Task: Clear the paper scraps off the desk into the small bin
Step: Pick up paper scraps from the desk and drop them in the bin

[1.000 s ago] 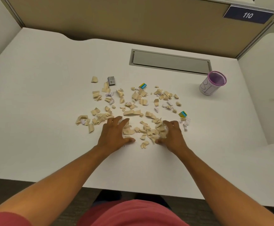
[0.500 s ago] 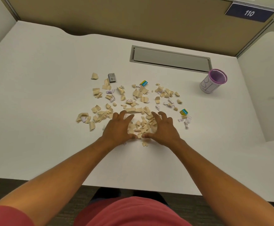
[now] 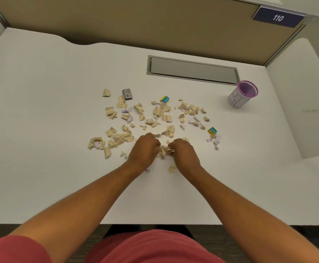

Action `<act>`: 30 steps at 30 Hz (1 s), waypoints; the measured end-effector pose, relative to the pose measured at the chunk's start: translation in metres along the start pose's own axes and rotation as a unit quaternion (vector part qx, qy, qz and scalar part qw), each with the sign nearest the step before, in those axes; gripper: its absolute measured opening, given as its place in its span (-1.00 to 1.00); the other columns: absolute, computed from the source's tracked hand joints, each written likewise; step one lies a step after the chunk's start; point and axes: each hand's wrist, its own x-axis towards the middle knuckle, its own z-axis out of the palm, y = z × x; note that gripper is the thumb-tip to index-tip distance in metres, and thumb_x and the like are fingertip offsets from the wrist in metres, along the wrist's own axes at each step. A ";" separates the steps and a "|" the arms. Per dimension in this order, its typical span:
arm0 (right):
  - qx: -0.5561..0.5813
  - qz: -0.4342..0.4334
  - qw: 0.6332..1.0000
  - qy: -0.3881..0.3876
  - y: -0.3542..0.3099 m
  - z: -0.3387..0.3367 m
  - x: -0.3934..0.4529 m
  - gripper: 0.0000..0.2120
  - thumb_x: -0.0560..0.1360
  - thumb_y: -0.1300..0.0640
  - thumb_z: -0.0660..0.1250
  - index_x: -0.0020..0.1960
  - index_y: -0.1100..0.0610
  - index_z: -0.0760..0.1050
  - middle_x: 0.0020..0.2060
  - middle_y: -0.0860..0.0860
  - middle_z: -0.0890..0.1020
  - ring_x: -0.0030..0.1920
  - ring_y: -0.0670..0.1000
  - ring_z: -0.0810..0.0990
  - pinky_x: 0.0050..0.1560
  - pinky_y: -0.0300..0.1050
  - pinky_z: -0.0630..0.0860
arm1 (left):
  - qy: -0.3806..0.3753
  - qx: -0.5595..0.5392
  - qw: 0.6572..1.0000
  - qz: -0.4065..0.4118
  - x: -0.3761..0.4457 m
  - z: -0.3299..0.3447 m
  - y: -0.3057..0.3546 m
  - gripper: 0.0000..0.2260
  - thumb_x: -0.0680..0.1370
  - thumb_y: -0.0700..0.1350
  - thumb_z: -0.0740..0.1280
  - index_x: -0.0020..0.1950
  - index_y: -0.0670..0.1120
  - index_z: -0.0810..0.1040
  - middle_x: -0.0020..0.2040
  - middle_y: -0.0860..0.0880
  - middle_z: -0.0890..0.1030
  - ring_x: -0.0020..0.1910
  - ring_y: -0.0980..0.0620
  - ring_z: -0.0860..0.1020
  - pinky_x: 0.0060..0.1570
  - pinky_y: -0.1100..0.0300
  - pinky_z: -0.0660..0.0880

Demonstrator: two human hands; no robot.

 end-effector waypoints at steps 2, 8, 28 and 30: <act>0.073 0.044 0.996 0.011 0.001 -0.002 0.002 -0.77 0.41 0.37 0.29 -0.06 0.18 0.66 -0.12 0.01 0.63 -0.11 0.05 0.59 -0.14 -0.11 0.51 | 0.017 -0.063 0.998 -0.019 0.003 -0.004 -0.001 -0.85 0.58 -0.14 0.48 0.12 -0.13 0.73 0.17 -0.11 0.67 0.18 -0.06 0.61 0.13 0.18 0.48; 0.390 0.187 0.901 0.038 0.012 -0.017 0.010 -0.79 0.39 0.36 0.53 -0.02 0.15 0.74 -0.09 0.05 0.75 -0.06 0.08 0.74 0.05 -0.03 0.70 | 0.019 -0.327 0.932 -0.155 0.011 -0.015 0.004 -0.92 0.45 -0.10 0.61 -0.14 -0.07 0.77 -0.11 0.05 0.77 -0.15 0.11 0.73 -0.20 0.42 0.51; 0.415 0.207 0.872 0.158 0.255 -0.211 0.104 -0.68 0.36 0.38 0.59 0.11 0.30 0.69 0.03 0.17 0.69 -0.10 0.13 0.70 0.01 0.04 0.72 | -0.004 -0.588 0.778 -0.218 0.124 0.035 0.175 -0.87 0.52 -0.38 0.48 0.05 -0.26 0.69 -0.18 -0.15 0.66 -0.14 -0.09 0.66 0.16 0.03 0.67; 0.275 0.178 0.933 0.149 0.277 -0.225 0.133 -0.69 0.36 0.26 0.62 0.10 0.22 0.72 0.07 0.15 0.72 -0.01 0.13 0.71 0.06 0.03 0.69 | -0.001 -0.591 0.775 -0.223 0.131 0.041 0.186 -0.89 0.52 -0.36 0.49 0.01 -0.22 0.70 -0.19 -0.12 0.68 -0.13 -0.08 0.67 0.16 0.02 0.65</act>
